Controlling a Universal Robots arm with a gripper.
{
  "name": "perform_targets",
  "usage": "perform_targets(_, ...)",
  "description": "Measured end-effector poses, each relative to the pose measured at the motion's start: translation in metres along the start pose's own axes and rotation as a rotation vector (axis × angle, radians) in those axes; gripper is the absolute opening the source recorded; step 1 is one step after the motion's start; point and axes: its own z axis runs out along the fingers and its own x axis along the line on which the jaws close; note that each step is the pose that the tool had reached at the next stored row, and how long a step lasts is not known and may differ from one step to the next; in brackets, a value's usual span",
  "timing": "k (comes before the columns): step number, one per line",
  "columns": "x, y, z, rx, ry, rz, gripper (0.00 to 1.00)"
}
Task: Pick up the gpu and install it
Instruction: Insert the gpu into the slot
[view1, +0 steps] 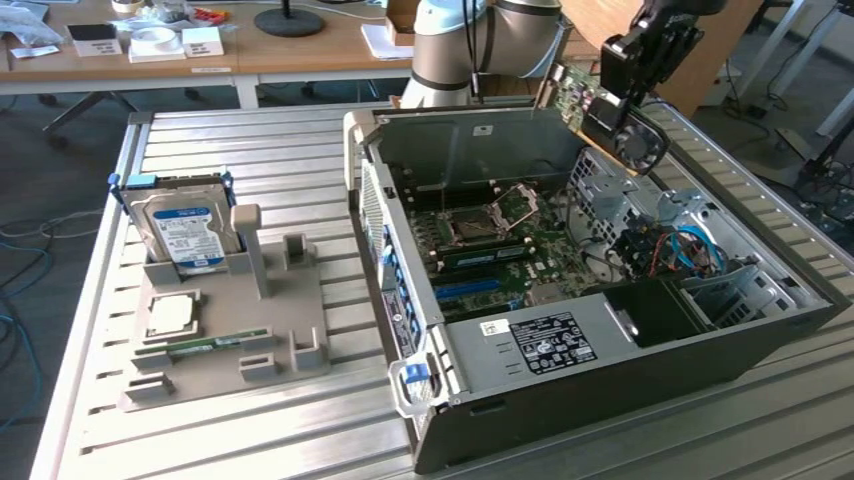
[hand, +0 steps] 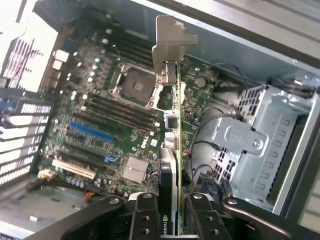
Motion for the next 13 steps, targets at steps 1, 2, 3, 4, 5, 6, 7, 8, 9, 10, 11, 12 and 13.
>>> perform_targets(1,0.0,0.0,0.0001,-0.0004,0.0008,-0.018,0.27)
perform_targets(2,0.0,0.0,0.0002,-0.0007,0.0017,-0.036,0.27)
perform_targets(3,0.0,0.0,0.0003,-0.0011,0.0025,-0.054,0.27)
perform_targets(4,0.0,0.0,0.0004,-0.0015,0.0034,-0.072,0.27)
perform_targets(5,0.0,0.0,0.0005,-0.0019,0.0043,-0.091,0.27)
perform_targets(6,0.0,0.0,0.0006,-0.0023,0.0051,-0.109,0.27)
perform_targets(7,0.0,0.0,0.0007,-0.0027,0.0059,-0.127,0.27)
perform_targets(8,0.0,0.0,0.0008,-0.003,0.0068,-0.145,0.27)
perform_targets(9,0.0,0.0,0.0009,-0.0035,0.0076,-0.163,0.27)
perform_targets(10,0.0,0.0,0.0009,-0.0038,0.0085,-0.181,0.27)
perform_targets(11,0.0,0.0,0.001,-0.0042,0.0093,-0.199,0.27)
perform_targets(12,0.0,0.0,0.0011,-0.0046,0.0102,-0.218,0.27)
perform_targets(13,0.0,0.0,0.0011,-0.005,0.0111,-0.236,0.27)
